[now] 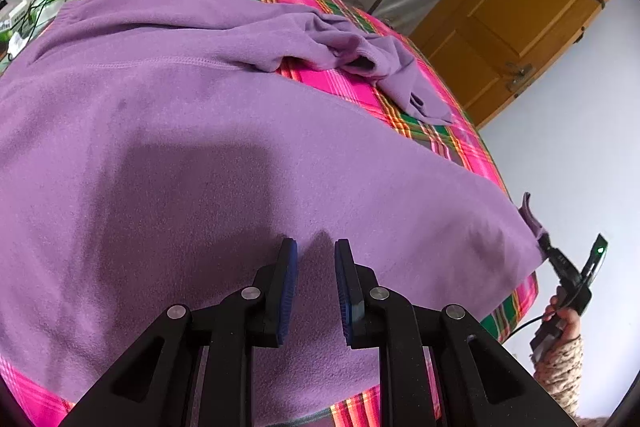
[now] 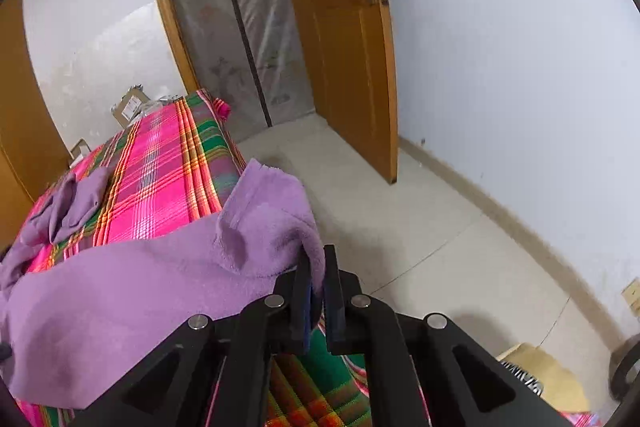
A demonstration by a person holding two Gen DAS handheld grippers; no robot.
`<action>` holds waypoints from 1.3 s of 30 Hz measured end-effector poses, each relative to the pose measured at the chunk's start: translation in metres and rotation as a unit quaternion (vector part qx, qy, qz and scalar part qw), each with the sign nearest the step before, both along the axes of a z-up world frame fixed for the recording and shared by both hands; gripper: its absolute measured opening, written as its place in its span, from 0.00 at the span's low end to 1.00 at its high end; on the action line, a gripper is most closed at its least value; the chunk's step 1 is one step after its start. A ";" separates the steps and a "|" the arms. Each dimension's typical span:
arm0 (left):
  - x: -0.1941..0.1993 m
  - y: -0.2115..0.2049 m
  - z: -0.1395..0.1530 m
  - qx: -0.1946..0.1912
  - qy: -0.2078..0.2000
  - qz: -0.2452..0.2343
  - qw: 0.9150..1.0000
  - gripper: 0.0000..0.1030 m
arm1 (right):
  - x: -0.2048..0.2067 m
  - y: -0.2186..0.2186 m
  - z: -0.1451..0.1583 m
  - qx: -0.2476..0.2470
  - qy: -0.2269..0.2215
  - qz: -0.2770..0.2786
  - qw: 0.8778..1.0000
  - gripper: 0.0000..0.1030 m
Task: Fold clothes
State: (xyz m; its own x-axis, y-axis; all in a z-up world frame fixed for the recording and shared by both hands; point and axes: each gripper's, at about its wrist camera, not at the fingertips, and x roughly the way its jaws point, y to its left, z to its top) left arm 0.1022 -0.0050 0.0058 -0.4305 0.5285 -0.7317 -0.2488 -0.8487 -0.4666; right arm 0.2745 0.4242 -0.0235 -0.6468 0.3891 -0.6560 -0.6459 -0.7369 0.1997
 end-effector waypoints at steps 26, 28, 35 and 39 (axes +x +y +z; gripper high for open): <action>0.008 -0.047 -0.004 0.027 0.000 0.040 0.999 0.19 | -0.032 -0.076 0.014 0.059 -0.062 0.088 0.992 0.09; 0.007 -0.054 -0.005 0.030 -0.003 0.045 0.999 0.19 | -0.041 -0.087 0.012 0.058 -0.083 0.099 0.990 0.09; 0.001 -0.079 0.005 0.034 0.006 0.068 0.997 0.19 | -0.058 -0.114 0.047 0.075 -0.081 0.112 0.988 0.10; -0.011 -0.100 0.030 0.024 0.032 0.089 0.995 0.19 | -0.082 -0.138 0.098 0.110 -0.038 0.163 0.980 0.09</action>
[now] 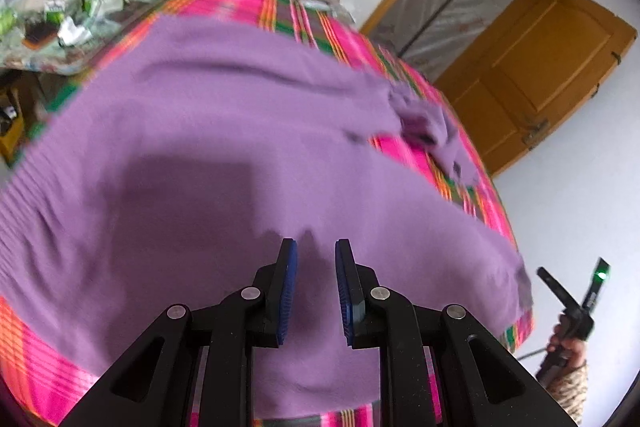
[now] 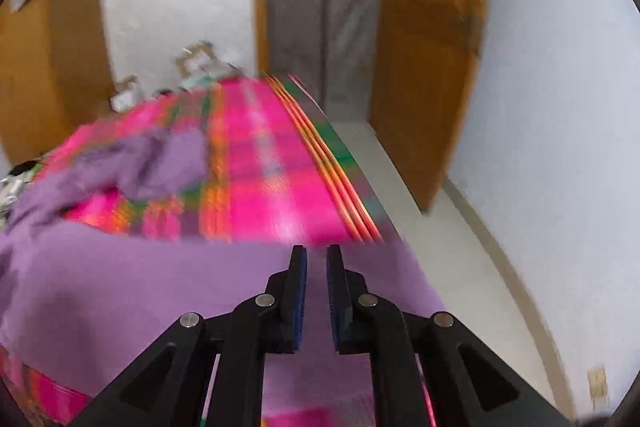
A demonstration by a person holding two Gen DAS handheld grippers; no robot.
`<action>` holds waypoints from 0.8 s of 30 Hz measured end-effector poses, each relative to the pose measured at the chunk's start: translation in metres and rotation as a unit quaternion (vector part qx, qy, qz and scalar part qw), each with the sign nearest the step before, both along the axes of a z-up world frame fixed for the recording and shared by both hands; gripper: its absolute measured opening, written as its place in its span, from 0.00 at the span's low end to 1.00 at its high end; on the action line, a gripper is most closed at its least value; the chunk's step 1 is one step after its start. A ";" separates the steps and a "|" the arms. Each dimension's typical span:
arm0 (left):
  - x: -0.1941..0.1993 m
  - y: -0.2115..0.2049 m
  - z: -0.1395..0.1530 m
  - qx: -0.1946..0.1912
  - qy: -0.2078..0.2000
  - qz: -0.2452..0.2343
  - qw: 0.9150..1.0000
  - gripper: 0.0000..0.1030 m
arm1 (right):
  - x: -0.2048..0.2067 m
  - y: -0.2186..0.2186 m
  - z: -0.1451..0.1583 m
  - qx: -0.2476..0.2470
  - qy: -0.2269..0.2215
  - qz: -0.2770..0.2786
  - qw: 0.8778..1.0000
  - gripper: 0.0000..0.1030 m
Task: Fold clothes
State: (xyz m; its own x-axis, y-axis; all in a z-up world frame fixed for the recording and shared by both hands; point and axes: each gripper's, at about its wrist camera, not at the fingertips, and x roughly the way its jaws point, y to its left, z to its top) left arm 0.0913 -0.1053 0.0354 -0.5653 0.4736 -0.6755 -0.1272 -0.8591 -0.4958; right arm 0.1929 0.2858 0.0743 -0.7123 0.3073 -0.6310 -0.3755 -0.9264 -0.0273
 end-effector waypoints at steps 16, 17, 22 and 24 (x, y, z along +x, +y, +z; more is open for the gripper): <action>-0.100 -0.043 0.151 -0.089 0.132 0.012 0.987 0.28 | -0.162 -0.143 0.186 0.043 0.124 0.278 0.952 0.20; -0.109 -0.041 0.150 -0.096 0.130 0.006 0.987 0.29 | -0.173 -0.148 0.181 0.038 0.117 0.288 0.950 0.20; -0.166 -0.030 0.118 -0.136 0.083 -0.028 0.987 0.30 | -0.253 -0.177 0.104 0.009 0.017 0.350 0.937 0.20; -0.188 -0.026 0.094 -0.151 0.051 -0.047 0.986 0.30 | -0.277 -0.191 0.068 0.003 -0.021 0.370 0.929 0.20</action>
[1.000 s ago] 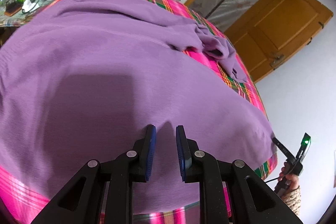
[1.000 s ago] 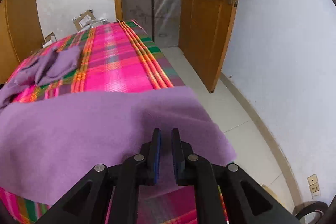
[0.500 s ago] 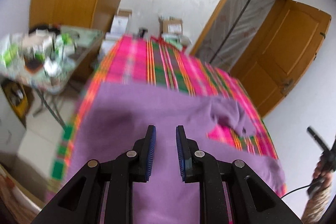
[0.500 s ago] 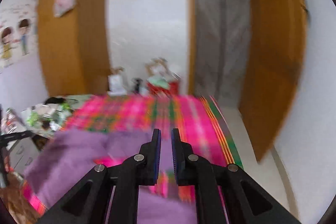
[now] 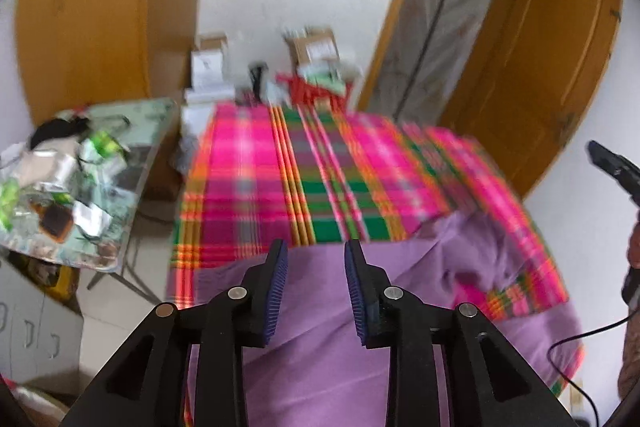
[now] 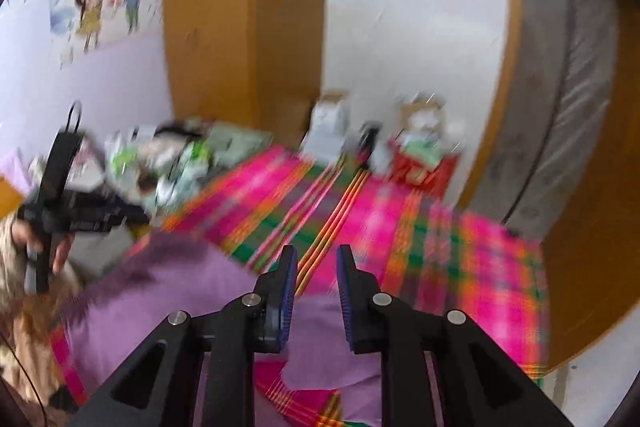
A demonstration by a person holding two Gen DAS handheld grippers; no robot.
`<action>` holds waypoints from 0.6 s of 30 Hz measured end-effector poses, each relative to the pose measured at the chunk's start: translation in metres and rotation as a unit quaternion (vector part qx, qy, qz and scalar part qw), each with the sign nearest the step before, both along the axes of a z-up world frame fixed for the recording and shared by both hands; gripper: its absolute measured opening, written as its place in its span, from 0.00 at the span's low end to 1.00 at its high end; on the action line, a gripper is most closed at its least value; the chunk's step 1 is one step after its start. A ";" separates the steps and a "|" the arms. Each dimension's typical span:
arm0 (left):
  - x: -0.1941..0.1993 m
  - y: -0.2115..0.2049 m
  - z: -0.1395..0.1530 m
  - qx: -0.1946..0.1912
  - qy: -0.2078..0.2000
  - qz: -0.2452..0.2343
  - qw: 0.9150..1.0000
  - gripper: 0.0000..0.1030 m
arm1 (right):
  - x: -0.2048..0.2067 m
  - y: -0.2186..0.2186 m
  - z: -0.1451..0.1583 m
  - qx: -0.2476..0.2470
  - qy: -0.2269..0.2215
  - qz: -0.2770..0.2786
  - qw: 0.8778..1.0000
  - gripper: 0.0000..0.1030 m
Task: Fold clothes
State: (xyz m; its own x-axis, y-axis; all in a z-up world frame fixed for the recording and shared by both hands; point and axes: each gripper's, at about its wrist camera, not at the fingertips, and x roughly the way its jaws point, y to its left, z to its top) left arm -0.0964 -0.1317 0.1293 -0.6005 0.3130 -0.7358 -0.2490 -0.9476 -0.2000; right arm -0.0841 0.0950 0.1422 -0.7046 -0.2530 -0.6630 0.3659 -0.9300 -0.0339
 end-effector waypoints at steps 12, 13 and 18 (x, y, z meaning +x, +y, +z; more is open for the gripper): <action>-0.063 -0.021 -0.085 -0.072 -0.091 0.028 0.993 0.30 | -0.069 -0.064 -0.116 0.040 -0.122 0.115 0.985 0.38; -0.064 -0.023 -0.088 -0.072 -0.096 0.026 0.992 0.32 | -0.075 -0.066 -0.123 0.039 -0.135 0.119 0.983 0.38; -0.067 -0.023 -0.101 -0.072 -0.105 -0.005 0.992 0.39 | -0.087 -0.070 -0.143 0.045 -0.171 0.129 0.976 0.38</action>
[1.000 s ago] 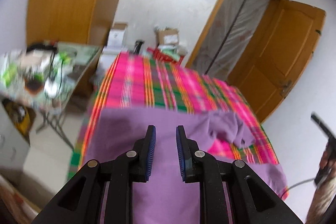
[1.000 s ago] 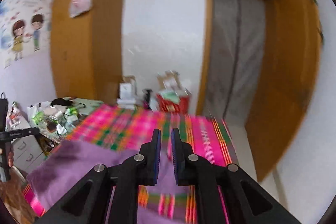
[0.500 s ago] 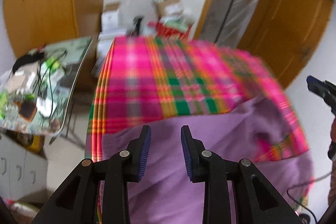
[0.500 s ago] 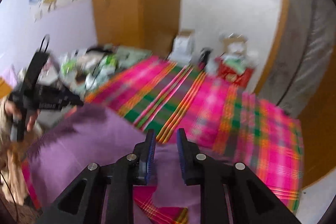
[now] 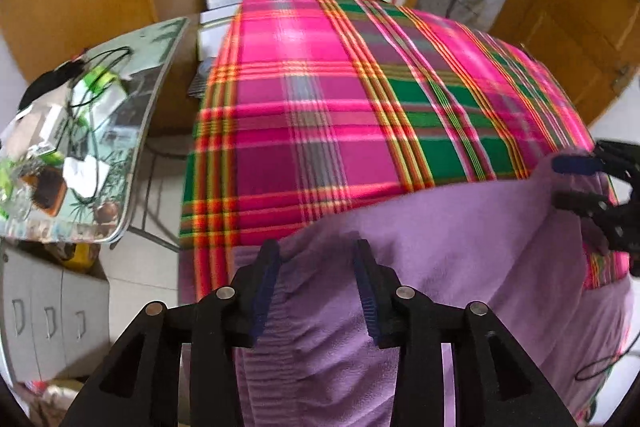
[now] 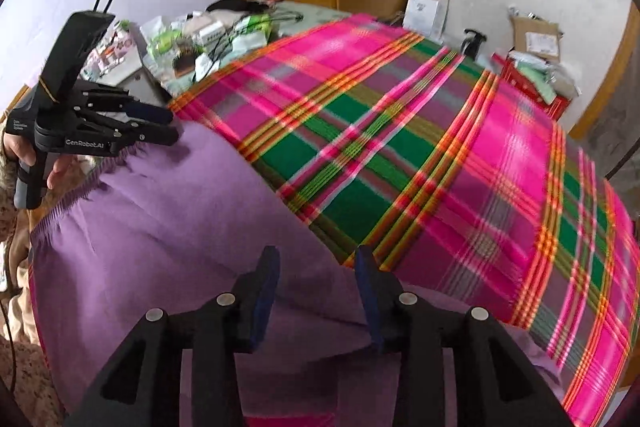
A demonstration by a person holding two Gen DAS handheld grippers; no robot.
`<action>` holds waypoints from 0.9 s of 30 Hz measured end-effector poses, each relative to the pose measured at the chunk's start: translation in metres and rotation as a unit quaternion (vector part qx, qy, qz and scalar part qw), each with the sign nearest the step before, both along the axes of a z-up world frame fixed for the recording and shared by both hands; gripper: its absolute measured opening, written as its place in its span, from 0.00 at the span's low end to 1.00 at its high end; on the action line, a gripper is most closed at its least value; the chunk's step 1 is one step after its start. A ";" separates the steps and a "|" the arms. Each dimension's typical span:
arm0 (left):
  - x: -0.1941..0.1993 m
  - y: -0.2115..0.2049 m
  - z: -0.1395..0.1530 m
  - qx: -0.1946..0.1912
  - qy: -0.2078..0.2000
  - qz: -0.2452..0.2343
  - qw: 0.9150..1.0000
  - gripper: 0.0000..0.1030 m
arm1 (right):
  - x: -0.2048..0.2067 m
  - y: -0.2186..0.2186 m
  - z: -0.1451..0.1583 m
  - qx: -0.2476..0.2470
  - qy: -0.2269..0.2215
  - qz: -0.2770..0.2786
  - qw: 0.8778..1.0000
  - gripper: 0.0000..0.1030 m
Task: Fold clothes
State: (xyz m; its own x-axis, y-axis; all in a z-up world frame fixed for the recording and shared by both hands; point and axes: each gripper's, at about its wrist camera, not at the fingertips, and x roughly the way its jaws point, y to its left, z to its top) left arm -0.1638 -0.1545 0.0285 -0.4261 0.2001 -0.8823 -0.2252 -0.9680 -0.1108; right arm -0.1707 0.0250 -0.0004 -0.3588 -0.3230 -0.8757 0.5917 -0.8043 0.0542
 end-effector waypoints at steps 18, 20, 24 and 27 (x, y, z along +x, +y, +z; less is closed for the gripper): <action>-0.001 0.003 -0.007 -0.060 0.039 -0.010 0.997 0.03 | -0.026 -0.017 0.016 -0.011 0.055 -0.025 0.998 0.03; -0.003 -0.005 -0.004 -0.058 0.047 0.012 0.997 0.03 | -0.034 -0.026 0.014 -0.006 0.055 -0.025 0.998 0.03; -0.006 -0.019 -0.003 -0.060 0.051 0.039 0.996 0.03 | -0.046 -0.040 0.004 0.005 0.049 -0.031 0.998 0.03; -0.011 -0.024 -0.008 -0.057 0.044 0.053 0.996 0.03 | -0.055 -0.045 -0.009 0.019 0.036 -0.038 0.998 0.03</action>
